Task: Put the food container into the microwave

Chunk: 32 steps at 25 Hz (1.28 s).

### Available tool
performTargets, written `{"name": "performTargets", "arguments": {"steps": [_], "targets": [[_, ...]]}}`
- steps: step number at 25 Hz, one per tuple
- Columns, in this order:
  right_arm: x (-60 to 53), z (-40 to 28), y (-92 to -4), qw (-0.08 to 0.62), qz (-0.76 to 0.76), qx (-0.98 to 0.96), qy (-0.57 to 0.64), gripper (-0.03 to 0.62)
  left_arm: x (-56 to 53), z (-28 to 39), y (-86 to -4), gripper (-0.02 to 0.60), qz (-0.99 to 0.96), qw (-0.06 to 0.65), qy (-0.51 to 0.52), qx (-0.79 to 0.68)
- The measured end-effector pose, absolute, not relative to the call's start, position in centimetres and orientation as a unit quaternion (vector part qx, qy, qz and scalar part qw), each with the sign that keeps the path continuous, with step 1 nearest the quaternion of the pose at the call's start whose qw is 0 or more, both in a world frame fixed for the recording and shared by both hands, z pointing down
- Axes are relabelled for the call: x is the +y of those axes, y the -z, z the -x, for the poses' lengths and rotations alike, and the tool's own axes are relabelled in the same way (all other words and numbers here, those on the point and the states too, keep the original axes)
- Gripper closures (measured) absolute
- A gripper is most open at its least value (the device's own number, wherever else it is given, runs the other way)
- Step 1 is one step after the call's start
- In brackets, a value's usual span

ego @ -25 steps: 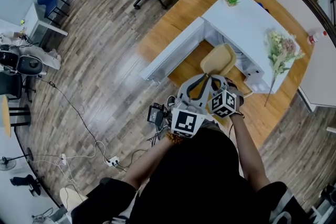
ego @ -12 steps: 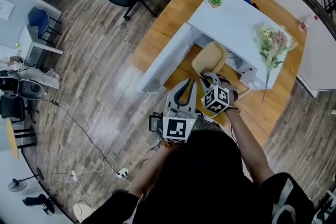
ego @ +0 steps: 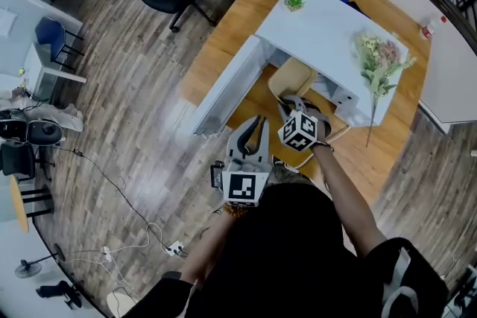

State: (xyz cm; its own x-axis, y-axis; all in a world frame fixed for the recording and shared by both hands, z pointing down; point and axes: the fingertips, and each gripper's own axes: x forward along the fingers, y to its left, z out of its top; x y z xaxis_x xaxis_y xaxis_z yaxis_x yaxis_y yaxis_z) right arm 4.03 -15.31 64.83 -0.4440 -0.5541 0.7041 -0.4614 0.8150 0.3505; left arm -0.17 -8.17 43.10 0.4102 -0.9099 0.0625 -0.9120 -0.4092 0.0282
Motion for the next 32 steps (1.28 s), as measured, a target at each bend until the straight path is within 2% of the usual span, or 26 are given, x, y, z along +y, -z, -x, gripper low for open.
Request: {"name": "performTargets", "arguments": {"steps": [20, 32], "targets": [[-19.7, -5.8, -66.8, 0.445, -0.342, -0.827, 0.029, 0.560, -9.6, 0.0, -42.4, 0.532, -0.835, 0.012, -0.017, -0.550], [-23.9, -8.5, -67.4, 0.434, -0.401, -0.806, 0.009, 0.559, -9.9, -0.1, -43.3, 0.532, -0.833, 0.026, -0.026, -0.551]]}}
